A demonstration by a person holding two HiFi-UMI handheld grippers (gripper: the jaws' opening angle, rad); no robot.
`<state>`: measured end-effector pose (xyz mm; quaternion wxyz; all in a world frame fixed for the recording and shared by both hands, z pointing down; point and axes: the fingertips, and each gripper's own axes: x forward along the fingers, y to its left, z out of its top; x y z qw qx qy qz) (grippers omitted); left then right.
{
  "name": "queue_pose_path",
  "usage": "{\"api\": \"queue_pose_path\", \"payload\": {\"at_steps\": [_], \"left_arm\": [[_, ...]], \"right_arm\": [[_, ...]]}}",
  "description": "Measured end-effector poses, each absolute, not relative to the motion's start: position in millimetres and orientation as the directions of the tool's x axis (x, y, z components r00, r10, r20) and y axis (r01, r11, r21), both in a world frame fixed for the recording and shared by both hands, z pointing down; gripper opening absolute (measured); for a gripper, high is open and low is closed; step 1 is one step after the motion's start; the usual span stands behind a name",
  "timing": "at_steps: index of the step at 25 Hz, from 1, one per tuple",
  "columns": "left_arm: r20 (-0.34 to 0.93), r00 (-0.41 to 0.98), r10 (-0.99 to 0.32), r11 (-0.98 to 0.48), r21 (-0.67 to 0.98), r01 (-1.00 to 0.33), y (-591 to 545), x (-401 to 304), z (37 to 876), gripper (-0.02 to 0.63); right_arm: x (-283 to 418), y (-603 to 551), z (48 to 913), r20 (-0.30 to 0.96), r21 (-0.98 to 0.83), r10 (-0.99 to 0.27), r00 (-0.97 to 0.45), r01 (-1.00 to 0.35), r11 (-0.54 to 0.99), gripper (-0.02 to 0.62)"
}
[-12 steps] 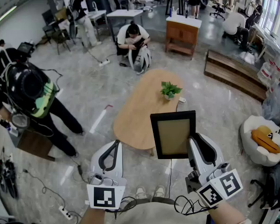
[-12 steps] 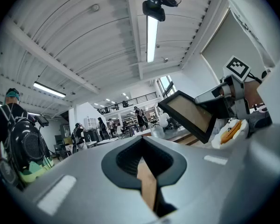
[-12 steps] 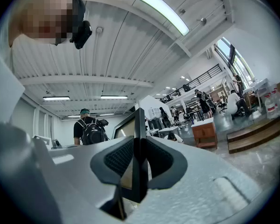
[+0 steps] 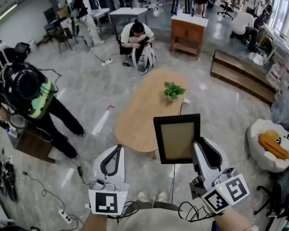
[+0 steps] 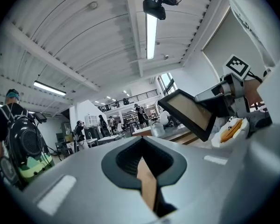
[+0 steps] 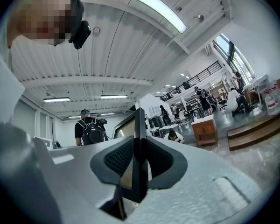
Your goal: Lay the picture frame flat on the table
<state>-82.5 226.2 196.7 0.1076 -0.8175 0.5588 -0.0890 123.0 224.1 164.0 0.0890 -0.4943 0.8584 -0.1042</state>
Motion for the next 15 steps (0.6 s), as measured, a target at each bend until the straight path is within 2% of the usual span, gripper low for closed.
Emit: {"api": "queue_pose_path", "payload": {"at_steps": [15], "left_arm": [[0.031, 0.338, -0.941, -0.332, -0.286, -0.899, 230.2, -62.7, 199.9, 0.020]], "right_arm": [[145.5, 225.4, 167.8, -0.045, -0.271, -0.856, -0.516, -0.818, 0.508, 0.083]]}}
